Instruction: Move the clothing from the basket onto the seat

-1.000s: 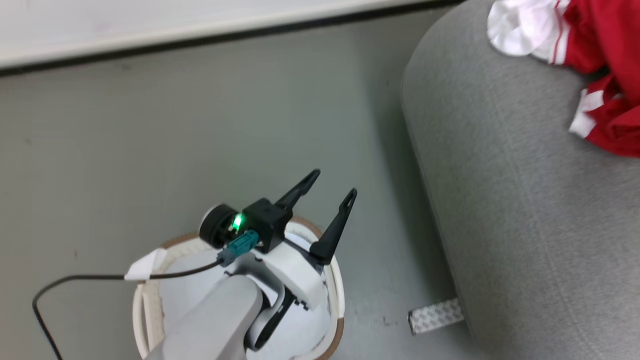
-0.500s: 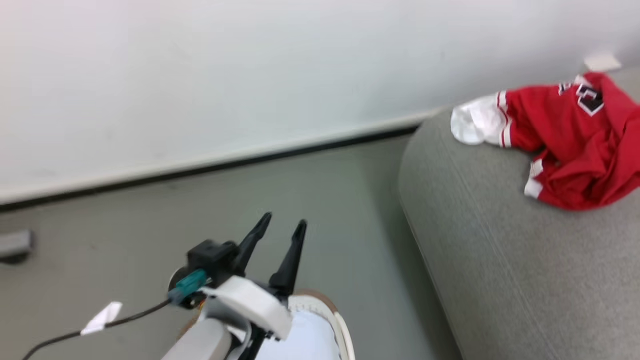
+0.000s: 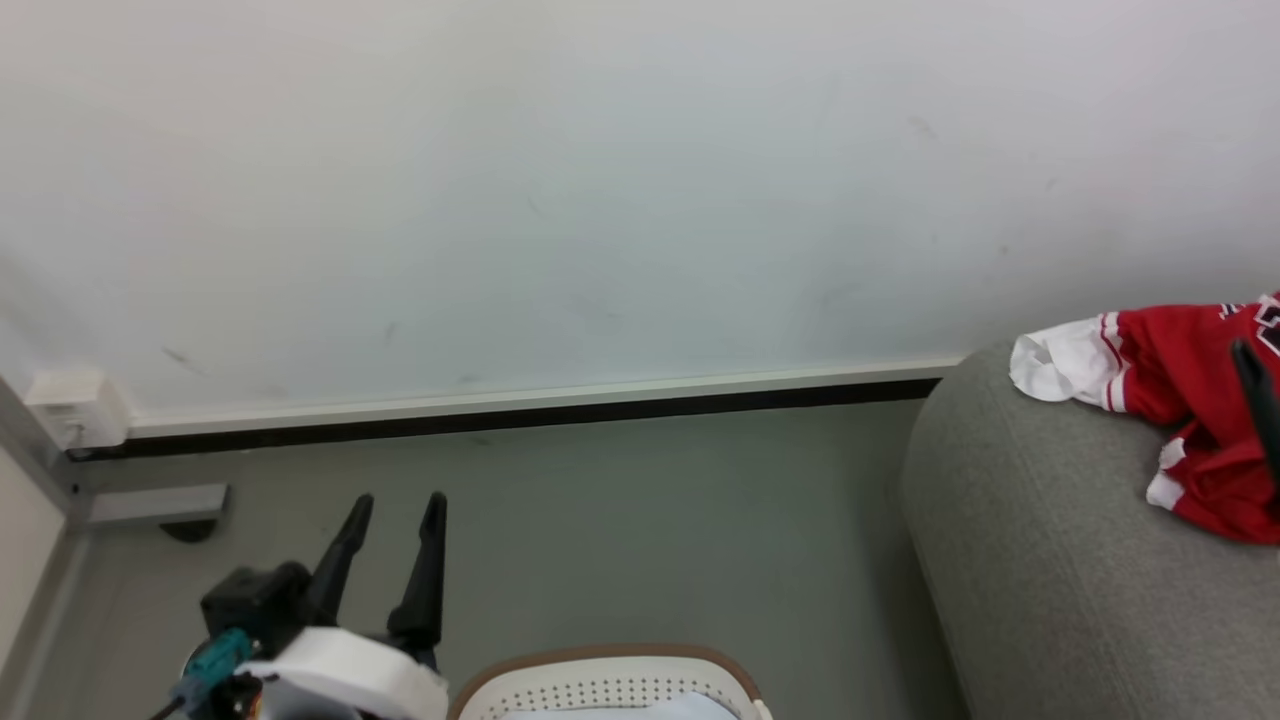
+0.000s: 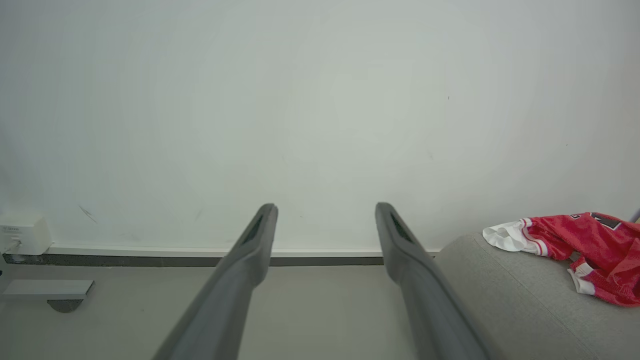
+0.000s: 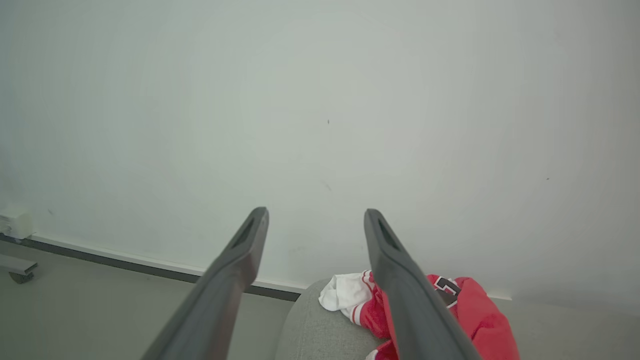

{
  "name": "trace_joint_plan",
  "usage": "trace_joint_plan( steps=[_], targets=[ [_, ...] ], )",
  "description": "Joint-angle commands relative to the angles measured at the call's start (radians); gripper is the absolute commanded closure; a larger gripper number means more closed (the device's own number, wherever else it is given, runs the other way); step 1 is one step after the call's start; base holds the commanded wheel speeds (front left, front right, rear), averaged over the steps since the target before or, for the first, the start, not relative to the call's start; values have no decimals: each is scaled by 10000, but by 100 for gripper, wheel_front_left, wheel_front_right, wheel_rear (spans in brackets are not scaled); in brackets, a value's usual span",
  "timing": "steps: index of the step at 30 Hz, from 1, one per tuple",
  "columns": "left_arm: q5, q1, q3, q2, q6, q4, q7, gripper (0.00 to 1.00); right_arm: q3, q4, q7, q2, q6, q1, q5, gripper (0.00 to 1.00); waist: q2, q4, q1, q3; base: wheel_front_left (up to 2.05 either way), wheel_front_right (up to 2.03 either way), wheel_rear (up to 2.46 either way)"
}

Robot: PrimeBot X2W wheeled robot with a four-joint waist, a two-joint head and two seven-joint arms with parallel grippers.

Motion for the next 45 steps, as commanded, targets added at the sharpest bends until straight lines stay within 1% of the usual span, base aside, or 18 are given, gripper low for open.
trace_joint_plan(
  steps=[1, 3, 6, 8, 9, 12, 15, 18, 21, 25, 28, 34, 43, 44, 45],
  targets=[
    [112, 199, 52, 13, -62, -44, -2, 0, -125, -42, -105, 235, -22, 348, -50, 0, -1, 180, 4, -111, 0, 0, 0],
    [303, 469, 274, 12, -148, 8, -3, 0, -798, -133, -391, 722, -22, 1083, -455, 0, -1, 272, 4, -126, 0, 0, 0],
    [770, 823, 733, -188, -199, -90, -3, 0, -1824, -396, -564, 1647, -22, 2141, -1194, 0, -1, 328, 4, -147, 0, 0, 0],
    [1243, 1096, 1107, -418, -151, -201, -3, 0, -2617, -599, -587, 2210, -22, 2780, -2051, 0, -1, 367, 4, -186, 0, 0, 0],
    [1408, 1237, 1309, -558, -146, -215, -4, 0, -3068, -836, -592, 2671, -22, 3119, -2284, 0, -1, 395, 4, -204, 0, 0, 0],
    [1968, 1632, 1876, -1047, -290, -193, -4, 0, -4215, -1582, -590, 3717, -22, 4188, -3245, 0, -1, 440, 4, -223, 0, 0, 0],
    [2537, 1977, 2414, -1536, -538, -32, -4, 0, -4843, -2247, -593, 4611, -22, 4944, -4068, 0, -1, 440, 4, -242, 0, 0, 0],
    [2978, 2216, 2980, -1882, -818, 91, -4, 0, -5168, -2668, -593, 5197, -22, 5429, -4589, 0, -1, 414, 4, -214, 0, 0, 0],
    [3381, 2307, 3340, -2149, -1109, 136, -4, 0, -4951, -2752, -593, 5471, -22, 5603, -4850, 0, -1, 371, 4, -165, 0, 0, 0],
    [3833, 2348, 3627, -2357, -1452, 184, -5, 0, -4760, -2586, -594, 5572, -22, 5615, -5016, 0, -1, 361, 4, -146, 0, 0, 0],
    [4109, 2370, 3709, -2461, -1628, 140, -5, 0, -4779, -2514, -596, 5612, -22, 5610, -5030, 0, -1, 375, 4, -148, 0, 0, 0],
    [4321, 2303, 3837, -2534, -1773, 123, -5, 0, -4780, -2434, -595, 5666, -22, 5565, -5022, 0, -1, 358, 4, -150, 0, 0, 0],
    [4089, 2239, 3869, -2557, -1870, 292, -5, 0, -4756, -2353, -595, 5716, -22, 5530, -4959, 0, -1, 346, 4, -159, 0, 0, 0],
    [4201, 2241, 3834, -2579, -1855, 267, 0, 100, -4764, -2406, -565, 5744, 0, 5484, -4976, 100, -1, 346, 4, -160, 0, 0, 0],
    [4190, 2244, 3833, -2585, -1856, 341, 8, 100, -4760, -2365, -556, 5776, 2, 5491, -4965, 100, -1, 346, 4, -160, 0, 0, 0]
  ],
)
